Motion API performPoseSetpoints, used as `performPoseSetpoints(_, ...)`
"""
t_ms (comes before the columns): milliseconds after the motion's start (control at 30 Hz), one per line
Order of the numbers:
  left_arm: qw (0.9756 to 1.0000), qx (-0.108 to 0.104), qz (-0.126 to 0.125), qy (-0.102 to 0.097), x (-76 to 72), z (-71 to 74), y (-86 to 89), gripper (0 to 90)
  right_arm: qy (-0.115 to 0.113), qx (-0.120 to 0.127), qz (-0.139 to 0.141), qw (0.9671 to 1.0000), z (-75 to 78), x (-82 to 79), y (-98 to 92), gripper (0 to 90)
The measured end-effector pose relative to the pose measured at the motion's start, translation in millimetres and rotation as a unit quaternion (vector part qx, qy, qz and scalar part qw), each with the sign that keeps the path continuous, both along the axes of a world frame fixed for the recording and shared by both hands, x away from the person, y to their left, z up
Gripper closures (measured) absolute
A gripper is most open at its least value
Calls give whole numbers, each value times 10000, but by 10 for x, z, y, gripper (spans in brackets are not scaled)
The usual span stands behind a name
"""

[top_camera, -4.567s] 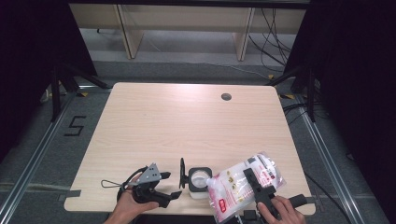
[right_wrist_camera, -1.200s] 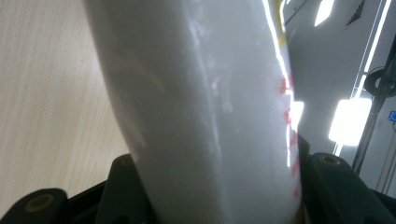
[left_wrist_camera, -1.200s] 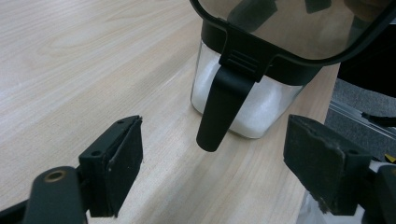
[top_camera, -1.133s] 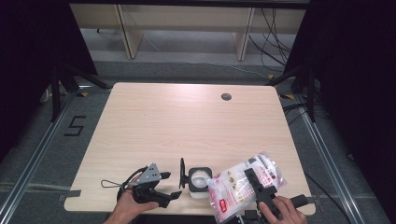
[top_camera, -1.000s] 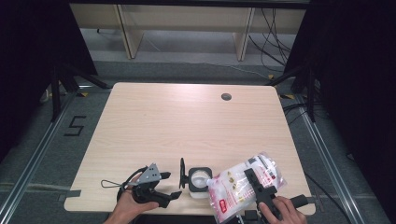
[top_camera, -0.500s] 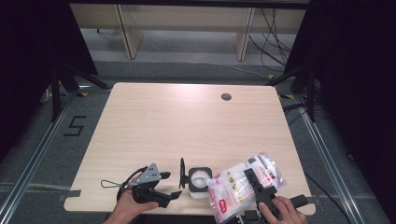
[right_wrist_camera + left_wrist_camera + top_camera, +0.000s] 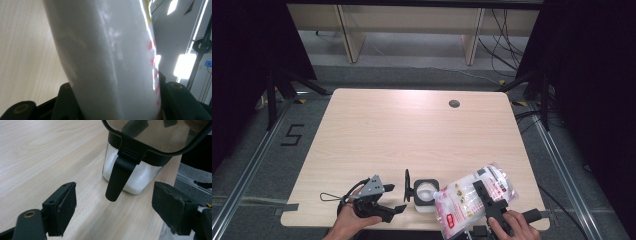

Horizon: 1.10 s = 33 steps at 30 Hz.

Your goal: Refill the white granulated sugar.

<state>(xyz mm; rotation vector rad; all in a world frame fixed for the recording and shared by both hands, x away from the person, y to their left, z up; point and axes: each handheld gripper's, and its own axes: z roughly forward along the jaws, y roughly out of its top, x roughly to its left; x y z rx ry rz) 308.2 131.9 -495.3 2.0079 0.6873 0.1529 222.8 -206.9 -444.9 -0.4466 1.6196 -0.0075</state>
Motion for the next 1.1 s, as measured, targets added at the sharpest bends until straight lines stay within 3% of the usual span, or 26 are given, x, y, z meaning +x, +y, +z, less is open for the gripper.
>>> performPoseSetpoints(33, 9998, 179, -57, -53, 16, 7, 23, 196, 2, 49, 7, 10000, -7, 3, 2, 525)
performPoseSetpoints(67, 10000, 72, -44, -24, 13, 3, 11, 195, -8, -15, -26, 10000, 0, 1, 2, 525)
performPoseSetpoints(200, 10000, 37, -18, -1, 4, 2, 5, 195, -15, -38, 6, 10000, 7, 0, 6, 525)
performPoseSetpoints(267, 9999, 86, -71, -58, 18, 2, 14, 196, 11, 92, -6, 10000, -14, 3, 7, 525)
performPoseSetpoints(300, 10000, -12, 5, 3, 1, 1, -1, 196, -8, 73, 23, 10000, -8, 4, 10, 525)
performPoseSetpoints(400, 10000, 1, -3, -4, 1, 0, 0, 196, 0, -8, -2, 10000, 2, 0, 3, 525)
performPoseSetpoints(467, 10000, 80, -8, -3, 6, 2, 9, 196, 17, 84, -1, 10000, -12, 3, 3, 525)
performPoseSetpoints(533, 9998, 174, -10, 8, 6, 5, 16, 196, 12, 19, -1, 10000, -2, 1, 0, 526)
performPoseSetpoints(567, 10000, 8, 5, 55, 0, -7, -2, 196, 65, 132, -66, 9999, -22, -1, -10, 526)
performPoseSetpoints(667, 9999, 56, -85, -45, 15, -4, 6, 196, 65, 133, -69, 9999, -22, -2, -9, 526)
performPoseSetpoints(900, 10000, 59, 26, 37, -5, -10, 8, 196, 20, 64, 14, 10000, -6, 6, -3, 529)
performPoseSetpoints(1000, 10000, 10, -14, -4, -9, -5, 11, 195, 43, 185, 16, 9998, -18, 5, 1, 530)
performPoseSetpoints(1100, 10000, 91, 1, -30, -5, 5, 27, 196, 43, 96, -10, 9999, -7, -2, -2, 532)
